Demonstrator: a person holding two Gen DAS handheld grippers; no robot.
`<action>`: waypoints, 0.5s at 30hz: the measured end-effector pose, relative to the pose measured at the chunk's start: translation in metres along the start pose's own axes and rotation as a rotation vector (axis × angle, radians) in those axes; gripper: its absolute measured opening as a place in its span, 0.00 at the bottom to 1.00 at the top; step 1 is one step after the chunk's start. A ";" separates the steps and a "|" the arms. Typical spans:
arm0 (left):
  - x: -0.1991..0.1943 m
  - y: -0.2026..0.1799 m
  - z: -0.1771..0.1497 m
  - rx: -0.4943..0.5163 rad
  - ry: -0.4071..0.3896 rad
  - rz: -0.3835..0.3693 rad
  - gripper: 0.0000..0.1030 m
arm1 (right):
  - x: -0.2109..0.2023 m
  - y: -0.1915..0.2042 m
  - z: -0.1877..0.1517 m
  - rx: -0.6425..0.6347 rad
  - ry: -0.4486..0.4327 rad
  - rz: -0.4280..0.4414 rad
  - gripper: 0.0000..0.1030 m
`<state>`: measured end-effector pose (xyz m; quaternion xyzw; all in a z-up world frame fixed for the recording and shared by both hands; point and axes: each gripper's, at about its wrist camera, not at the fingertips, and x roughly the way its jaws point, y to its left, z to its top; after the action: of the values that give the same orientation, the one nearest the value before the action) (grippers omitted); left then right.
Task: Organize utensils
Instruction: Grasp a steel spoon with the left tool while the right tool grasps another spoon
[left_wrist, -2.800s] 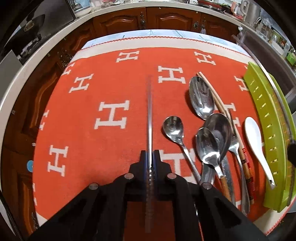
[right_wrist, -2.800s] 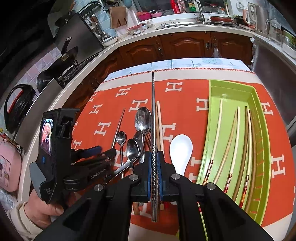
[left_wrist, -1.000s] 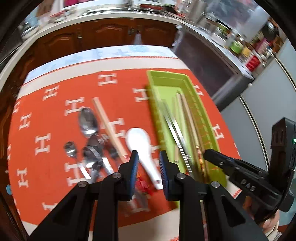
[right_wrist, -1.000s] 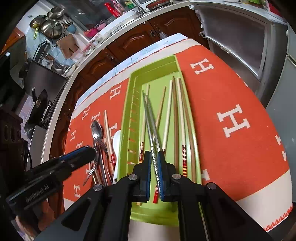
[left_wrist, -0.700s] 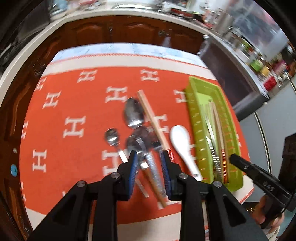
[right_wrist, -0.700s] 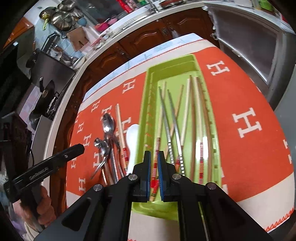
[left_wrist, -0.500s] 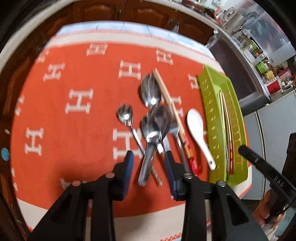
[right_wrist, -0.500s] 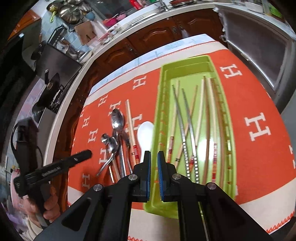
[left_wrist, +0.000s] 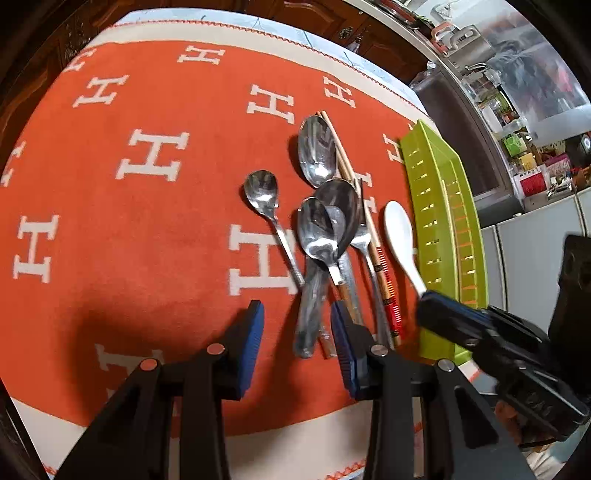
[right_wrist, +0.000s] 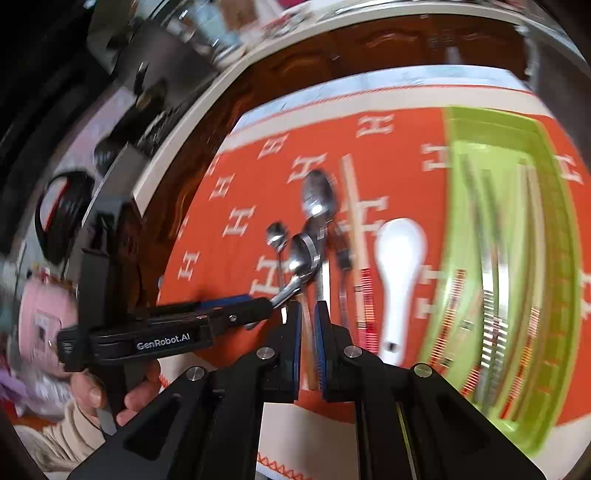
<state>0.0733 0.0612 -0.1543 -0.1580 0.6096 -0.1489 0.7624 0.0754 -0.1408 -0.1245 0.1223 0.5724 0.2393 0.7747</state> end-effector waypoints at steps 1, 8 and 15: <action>-0.001 0.001 0.000 0.006 -0.004 0.012 0.34 | 0.008 0.003 0.001 -0.008 0.019 0.001 0.07; -0.008 0.018 -0.004 0.015 -0.029 0.000 0.34 | 0.047 0.006 0.009 -0.030 0.085 -0.030 0.07; -0.006 0.034 -0.005 -0.015 -0.026 -0.017 0.34 | 0.071 -0.002 0.015 -0.034 0.127 -0.073 0.08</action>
<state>0.0678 0.0943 -0.1641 -0.1707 0.5993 -0.1489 0.7678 0.1063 -0.1048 -0.1791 0.0729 0.6202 0.2280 0.7470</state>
